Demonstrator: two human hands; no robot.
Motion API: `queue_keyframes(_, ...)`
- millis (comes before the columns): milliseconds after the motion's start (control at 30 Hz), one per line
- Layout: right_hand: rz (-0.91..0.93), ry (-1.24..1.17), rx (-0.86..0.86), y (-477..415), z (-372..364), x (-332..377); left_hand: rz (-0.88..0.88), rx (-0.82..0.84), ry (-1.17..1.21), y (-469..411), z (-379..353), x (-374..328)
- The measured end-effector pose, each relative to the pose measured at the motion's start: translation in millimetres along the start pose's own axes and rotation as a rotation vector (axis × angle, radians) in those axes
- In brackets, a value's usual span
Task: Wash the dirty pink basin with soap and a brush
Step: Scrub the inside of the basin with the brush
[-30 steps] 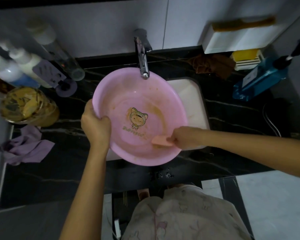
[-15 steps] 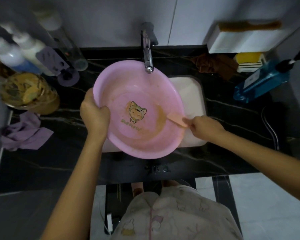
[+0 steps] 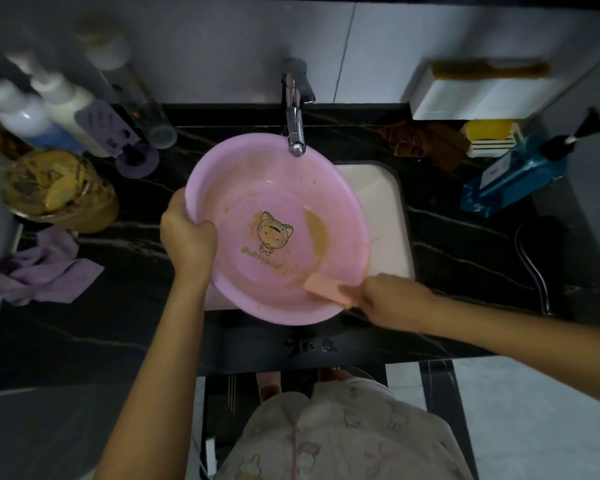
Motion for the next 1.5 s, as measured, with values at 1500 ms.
queue_keyframes(1500,-0.007,0.566,0.094,-151.8,66.9,-44.8,0.024,0.094,0.073,0.2,-7.4,-5.5)
Point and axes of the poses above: each hand's wrist, its own y-axis away from the middle knuckle, its own z-axis out of the back of the hand, x = y × z, the point moved 9 cm from there along -y, towards the middle knuckle, and after that the axes turned 15 degrees about -x, right-handed, at the moved point
